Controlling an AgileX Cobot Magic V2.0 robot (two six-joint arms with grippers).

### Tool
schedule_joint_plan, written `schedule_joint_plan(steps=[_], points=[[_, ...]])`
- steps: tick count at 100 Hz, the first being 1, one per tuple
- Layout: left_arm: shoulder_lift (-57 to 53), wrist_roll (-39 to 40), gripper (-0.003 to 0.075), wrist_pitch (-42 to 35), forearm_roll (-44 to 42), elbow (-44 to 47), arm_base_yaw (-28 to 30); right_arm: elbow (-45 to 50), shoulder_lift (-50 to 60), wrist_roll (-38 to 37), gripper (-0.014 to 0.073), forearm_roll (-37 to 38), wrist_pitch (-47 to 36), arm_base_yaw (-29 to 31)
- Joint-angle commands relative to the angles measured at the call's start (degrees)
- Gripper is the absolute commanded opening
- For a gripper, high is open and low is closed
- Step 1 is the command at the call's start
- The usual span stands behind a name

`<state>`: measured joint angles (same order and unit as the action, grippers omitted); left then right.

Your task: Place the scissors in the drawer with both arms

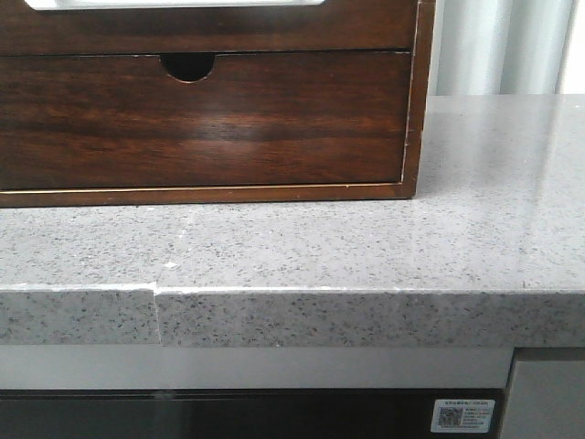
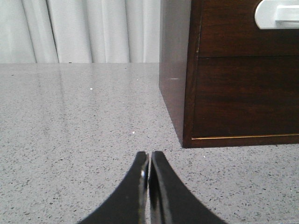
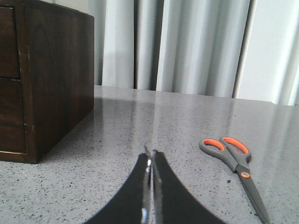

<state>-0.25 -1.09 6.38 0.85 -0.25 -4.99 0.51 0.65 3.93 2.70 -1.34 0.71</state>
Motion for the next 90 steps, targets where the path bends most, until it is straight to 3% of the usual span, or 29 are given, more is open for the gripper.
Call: schedule_joint_plan(steps=[1, 78, 90], points=[[-1.8, 0.3, -0.002, -4.8, 0.5, 2.1, 0.2, 1.0, 1.2, 0.2, -0.0069, 0.6, -5.0, 0.2], [-1.8, 0.3, -0.002, -5.3, 0.4, 2.1, 0.2, 1.0, 1.2, 0.2, -0.0069, 0.6, -5.0, 0.2], [-1.8, 0.7, -0.002, -8.8, 0.9, 1.9, 0.2, 0.3, 1.2, 0.0, -0.0069, -3.1, -5.7, 0.2]])
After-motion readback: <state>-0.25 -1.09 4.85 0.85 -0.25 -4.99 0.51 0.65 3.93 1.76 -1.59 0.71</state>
